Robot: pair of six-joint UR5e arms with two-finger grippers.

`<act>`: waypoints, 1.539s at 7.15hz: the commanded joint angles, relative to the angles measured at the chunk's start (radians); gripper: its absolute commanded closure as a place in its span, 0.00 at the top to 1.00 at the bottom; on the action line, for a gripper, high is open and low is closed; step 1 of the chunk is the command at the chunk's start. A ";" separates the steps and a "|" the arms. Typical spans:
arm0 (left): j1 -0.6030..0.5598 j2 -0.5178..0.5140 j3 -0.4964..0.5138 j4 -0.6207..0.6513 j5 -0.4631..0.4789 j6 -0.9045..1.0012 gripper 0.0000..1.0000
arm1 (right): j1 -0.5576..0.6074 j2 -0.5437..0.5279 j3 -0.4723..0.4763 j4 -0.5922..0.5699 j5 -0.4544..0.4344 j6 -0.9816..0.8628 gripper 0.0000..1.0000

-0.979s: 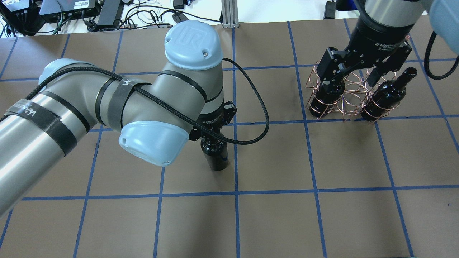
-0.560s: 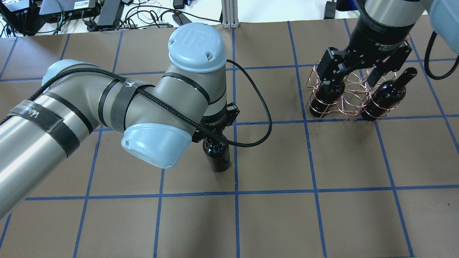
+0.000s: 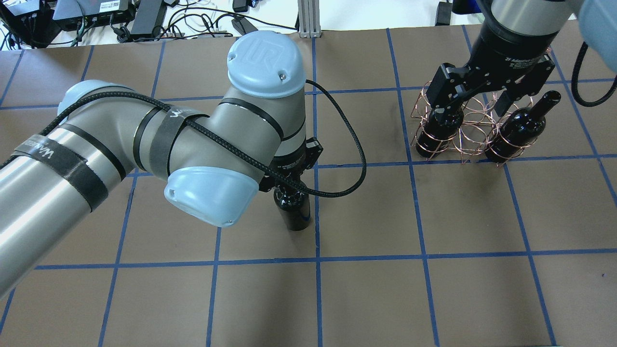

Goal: Place wine into wine basket
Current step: 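Carry the dark bottle with the left gripper toward the table center, then set the bottle down upright, open the left gripper and withdraw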

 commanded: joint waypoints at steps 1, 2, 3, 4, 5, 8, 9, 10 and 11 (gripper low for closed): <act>0.000 0.000 0.000 -0.005 0.001 0.004 0.11 | 0.001 -0.001 0.000 -0.007 0.007 0.008 1.00; 0.000 0.000 -0.001 -0.005 -0.002 0.003 0.28 | 0.001 -0.001 0.000 -0.013 0.010 0.009 1.00; 0.001 -0.001 0.000 -0.005 -0.002 0.004 0.33 | 0.001 0.006 0.000 -0.031 0.009 0.008 1.00; 0.001 0.000 0.000 -0.005 -0.002 0.004 0.33 | 0.001 0.009 0.000 -0.088 0.000 0.009 1.00; 0.001 0.000 -0.001 -0.005 -0.007 0.004 0.40 | 0.001 0.011 0.000 -0.091 -0.003 0.009 1.00; 0.003 -0.001 -0.001 -0.007 -0.018 0.009 0.89 | 0.001 0.011 0.000 -0.087 0.001 0.008 1.00; 0.011 -0.001 0.005 -0.005 -0.018 0.015 0.90 | 0.001 0.011 0.002 -0.085 0.003 0.009 1.00; 0.035 0.006 0.024 0.004 -0.022 0.074 0.95 | 0.001 0.011 0.003 -0.091 0.004 0.009 1.00; 0.107 0.014 0.063 -0.007 -0.150 0.161 0.98 | 0.001 0.011 0.003 -0.093 0.000 0.009 1.00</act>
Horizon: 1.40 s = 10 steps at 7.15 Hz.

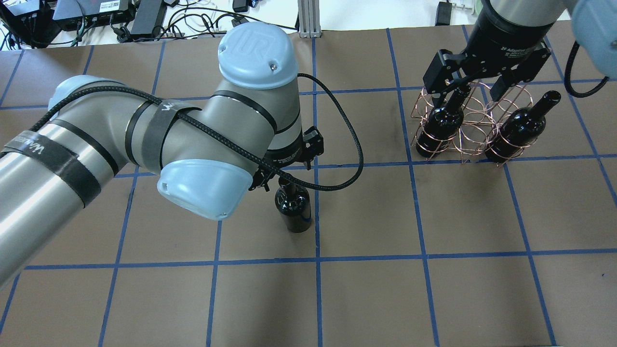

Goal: Place wine into wine basket
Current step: 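Set the bottle down upright, open the left gripper and withdraw, then release the wire rack and move the right gripper over the bottle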

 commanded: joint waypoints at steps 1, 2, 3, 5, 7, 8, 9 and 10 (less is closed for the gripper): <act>0.152 0.009 0.071 -0.005 -0.167 0.190 0.98 | 0.000 0.000 0.002 -0.001 -0.010 0.000 1.00; 0.249 0.029 0.112 -0.083 -0.209 0.403 0.98 | -0.001 0.002 0.002 0.002 -0.010 -0.001 1.00; 0.381 0.042 0.190 -0.220 -0.206 0.653 0.98 | 0.000 0.002 0.002 0.008 -0.007 -0.001 1.00; 0.608 0.046 0.331 -0.393 -0.157 0.970 0.99 | 0.014 0.000 0.007 0.002 0.010 0.009 1.00; 0.664 0.083 0.350 -0.404 -0.042 1.076 0.99 | 0.101 0.003 0.007 -0.001 0.008 0.130 1.00; 0.684 0.089 0.346 -0.406 -0.012 1.082 1.00 | 0.168 0.009 0.007 -0.038 0.008 0.182 1.00; 0.698 0.095 0.340 -0.412 0.010 1.082 1.00 | 0.239 0.030 0.007 -0.120 0.008 0.231 1.00; 0.698 0.108 0.332 -0.413 0.001 1.082 1.00 | 0.311 0.044 0.007 -0.135 -0.001 0.265 1.00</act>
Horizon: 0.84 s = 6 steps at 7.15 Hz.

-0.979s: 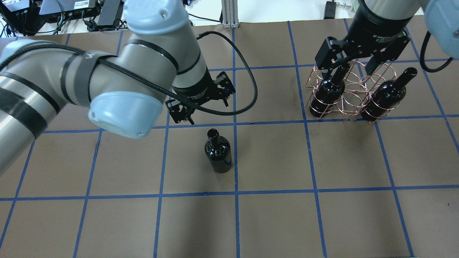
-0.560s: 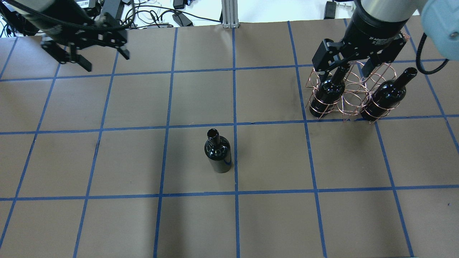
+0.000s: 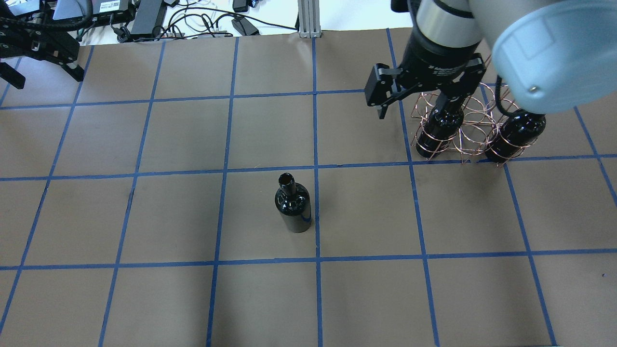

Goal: Place wine into wine basket
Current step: 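Release the wire rack and move the right gripper over the bottle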

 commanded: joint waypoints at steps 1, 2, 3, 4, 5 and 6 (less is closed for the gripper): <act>0.011 0.032 -0.029 -0.019 0.019 0.006 1.00 | 0.158 0.036 0.000 -0.028 -0.002 0.127 1.00; 0.026 0.045 -0.053 -0.019 0.020 0.030 1.00 | 0.221 0.067 0.002 -0.040 0.001 0.186 1.00; 0.031 0.051 -0.064 -0.019 0.014 0.029 1.00 | 0.265 0.087 0.003 -0.042 0.002 0.210 1.00; 0.034 0.054 -0.064 -0.019 0.020 0.032 1.00 | 0.295 0.111 0.003 -0.047 0.002 0.275 1.00; 0.036 0.057 -0.067 -0.027 0.022 0.032 1.00 | 0.324 0.119 0.003 -0.047 0.002 0.336 1.00; 0.036 0.057 -0.067 -0.022 0.022 0.034 1.00 | 0.329 0.122 0.003 -0.050 0.002 0.341 1.00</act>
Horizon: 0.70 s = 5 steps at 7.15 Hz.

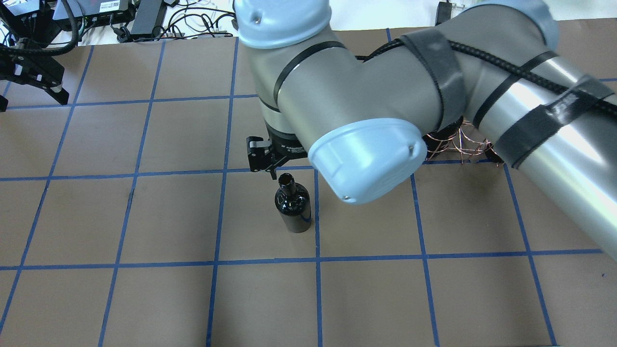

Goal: Place wine into wine basket
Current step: 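Release the wire rack and move the right gripper over the bottle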

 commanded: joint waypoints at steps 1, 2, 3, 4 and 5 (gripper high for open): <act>0.001 0.002 -0.002 0.001 0.001 0.002 1.00 | 0.020 0.028 0.000 -0.012 0.000 0.032 1.00; 0.001 0.002 -0.002 0.001 0.001 0.002 1.00 | 0.020 0.068 0.000 -0.068 0.000 0.034 1.00; 0.001 0.002 -0.002 0.001 -0.001 0.002 1.00 | 0.020 0.093 0.000 -0.101 0.000 0.034 1.00; 0.001 0.002 -0.002 0.000 -0.002 0.002 1.00 | 0.020 0.094 0.000 -0.100 0.000 0.032 1.00; 0.001 0.003 -0.002 -0.001 -0.004 0.002 1.00 | 0.020 0.097 0.006 -0.097 0.002 0.028 0.98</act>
